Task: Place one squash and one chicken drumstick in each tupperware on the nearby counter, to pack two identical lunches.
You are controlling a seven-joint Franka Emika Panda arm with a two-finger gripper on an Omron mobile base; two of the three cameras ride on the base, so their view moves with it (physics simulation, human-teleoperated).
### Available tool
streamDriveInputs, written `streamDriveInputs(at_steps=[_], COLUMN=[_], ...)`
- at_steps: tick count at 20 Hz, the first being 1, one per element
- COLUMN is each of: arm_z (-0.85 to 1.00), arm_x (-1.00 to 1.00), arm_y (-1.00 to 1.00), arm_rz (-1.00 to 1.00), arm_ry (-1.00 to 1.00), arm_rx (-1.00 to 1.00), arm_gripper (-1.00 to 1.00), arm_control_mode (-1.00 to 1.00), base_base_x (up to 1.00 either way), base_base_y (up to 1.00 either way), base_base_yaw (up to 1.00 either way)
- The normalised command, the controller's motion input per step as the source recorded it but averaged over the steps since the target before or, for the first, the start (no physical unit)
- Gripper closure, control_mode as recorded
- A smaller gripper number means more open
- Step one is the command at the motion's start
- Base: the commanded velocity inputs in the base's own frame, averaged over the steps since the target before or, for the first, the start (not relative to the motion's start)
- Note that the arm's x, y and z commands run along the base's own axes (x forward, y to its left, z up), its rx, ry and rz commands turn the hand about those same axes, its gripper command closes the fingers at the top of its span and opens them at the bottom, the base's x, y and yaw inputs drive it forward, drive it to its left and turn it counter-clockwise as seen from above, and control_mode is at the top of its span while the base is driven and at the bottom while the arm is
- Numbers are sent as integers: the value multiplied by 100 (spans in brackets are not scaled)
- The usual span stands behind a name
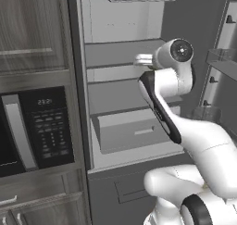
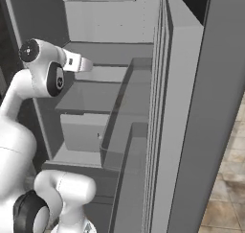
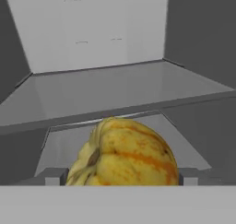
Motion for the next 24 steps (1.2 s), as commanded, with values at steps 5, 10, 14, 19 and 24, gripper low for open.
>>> streamDriveInputs(at_steps=[5,10,14,19,24], arm_z=[0,0,0,0,0], arm_x=[0,0,0,0,0], arm_y=[0,0,0,0,0], arm_rz=[0,0,0,0,0], arm_ry=[0,0,0,0,0], arm_rx=[0,0,0,0,0], arm_gripper=[100,100,100,100,100], arm_control_mode=[100,100,100,100,100], base_base_x=[-100,-87,-27,-25,-16], base_base_y=[0,16,67,98,100], base_base_yaw=[0,0,0,0,0])
